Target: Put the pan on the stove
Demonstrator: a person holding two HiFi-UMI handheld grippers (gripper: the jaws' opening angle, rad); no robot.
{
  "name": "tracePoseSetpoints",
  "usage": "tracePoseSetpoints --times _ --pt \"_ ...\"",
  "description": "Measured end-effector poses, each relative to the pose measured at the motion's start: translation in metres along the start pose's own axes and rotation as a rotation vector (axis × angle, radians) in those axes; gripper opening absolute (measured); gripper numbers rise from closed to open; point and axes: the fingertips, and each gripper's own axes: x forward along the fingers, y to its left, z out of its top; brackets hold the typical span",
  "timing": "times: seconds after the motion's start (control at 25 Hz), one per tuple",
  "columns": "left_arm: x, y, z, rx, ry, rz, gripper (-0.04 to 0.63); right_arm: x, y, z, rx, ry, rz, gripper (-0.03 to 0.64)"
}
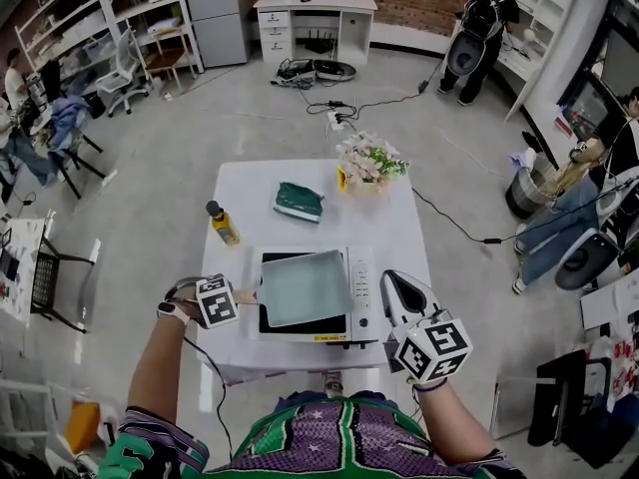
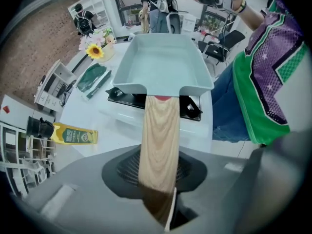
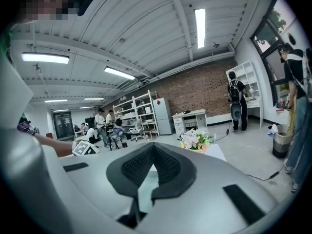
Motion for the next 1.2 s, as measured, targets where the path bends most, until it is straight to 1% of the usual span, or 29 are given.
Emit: tracePoseSetpoints --times 0.12,0.24,0.32,0.4,0.52,0.72,0.8,0.92,1.04,1.2 --pt "-0.006 0.006 -0.005 -0.018 -0.006 0.049 0.128 0.001 0.005 0.000 0.002 -0.001 0.011 0.002" --pt "-0.007 0.009 -0.005 -0.003 0.003 0.099 0.130 0.000 0.008 0.000 0.001 -0.004 0.020 0.002" --pt "-0.007 0.012 -0.004 0.034 0.004 0.135 0.125 0.000 0.011 -0.001 0.000 -0.003 0.026 0.002" --pt "-0.007 0.016 -0.002 0.086 0.000 0.169 0.102 -0.001 0.013 -0.003 -0.001 0.001 0.029 0.002" --pt "-0.008 0.020 0.000 0.120 -0.010 0.182 0.091 -0.004 0.013 -0.004 0.003 0.004 0.026 0.002" --pt "-0.007 0.023 0.001 0.125 -0.008 0.182 0.093 -0.006 0.011 -0.006 0.005 0.009 0.020 0.002" --pt "-0.008 0.026 0.002 0.118 -0.002 0.197 0.114 -0.007 0.010 -0.008 0.006 0.011 0.018 0.002" --pt "-0.012 0.029 0.004 0.105 0.003 0.219 0.184 -0.008 0.010 -0.011 0.008 0.018 0.016 0.002" --pt "-0.020 0.031 0.006 0.105 -0.004 0.235 0.229 -0.007 0.012 -0.011 0.011 0.021 0.016 0.002" --pt "-0.031 0.029 0.009 0.109 -0.014 0.249 0.246 -0.008 0.017 -0.010 0.013 0.018 0.021 0.002"
